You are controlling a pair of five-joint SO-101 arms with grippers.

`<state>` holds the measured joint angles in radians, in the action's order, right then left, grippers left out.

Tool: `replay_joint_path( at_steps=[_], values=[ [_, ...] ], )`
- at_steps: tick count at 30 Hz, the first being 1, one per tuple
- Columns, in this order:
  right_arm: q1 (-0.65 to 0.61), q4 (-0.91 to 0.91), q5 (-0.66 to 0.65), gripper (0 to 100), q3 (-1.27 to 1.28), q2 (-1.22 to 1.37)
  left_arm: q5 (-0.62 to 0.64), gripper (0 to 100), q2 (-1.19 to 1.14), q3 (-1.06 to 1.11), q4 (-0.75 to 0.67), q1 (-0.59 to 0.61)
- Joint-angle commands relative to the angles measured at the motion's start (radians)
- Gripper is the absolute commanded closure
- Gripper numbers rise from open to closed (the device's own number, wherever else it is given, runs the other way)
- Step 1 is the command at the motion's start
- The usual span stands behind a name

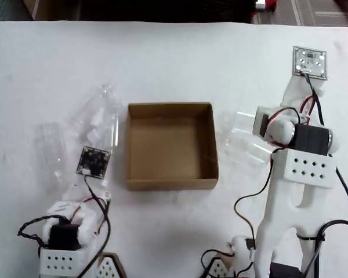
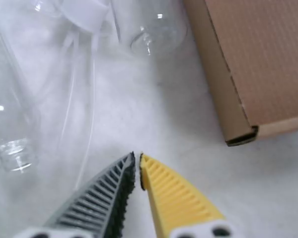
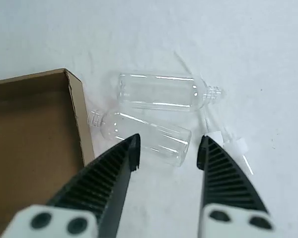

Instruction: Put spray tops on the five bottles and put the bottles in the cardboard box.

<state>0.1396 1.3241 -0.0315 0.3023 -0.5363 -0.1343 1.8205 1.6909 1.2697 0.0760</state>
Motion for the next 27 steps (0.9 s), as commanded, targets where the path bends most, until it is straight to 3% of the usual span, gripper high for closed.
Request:
replay_joint_path(
  at_steps=[1,6,12,14,17,23,27],
  values=[
    [-0.002,0.015,0.173,82.6,-0.054,-0.025,0.006,98,0.007,0.002,-0.02,0.004],
    [-0.012,0.008,0.249,82.3,-0.064,-0.025,0.006,98,0.007,0.002,-0.02,0.004],
    [-0.051,-0.001,0.071,82.5,-0.015,-0.016,0.008,98,0.007,0.002,-0.02,0.004],
    [-0.048,-0.027,0.086,82.6,0.006,-0.016,0.008,98,0.007,0.002,-0.02,0.004],
    [-0.001,-0.058,0.19,82.6,0.017,-0.016,0.008,98,0.007,0.002,-0.02,0.004],
    [0.168,-0.09,0.525,82.2,0.018,-0.015,0.008,98,0.007,0.002,-0.02,0.004],
    [0.197,-0.122,0.563,82.2,0.021,-0.013,0.006,98,0.007,0.002,-0.02,0.004]
  ],
)
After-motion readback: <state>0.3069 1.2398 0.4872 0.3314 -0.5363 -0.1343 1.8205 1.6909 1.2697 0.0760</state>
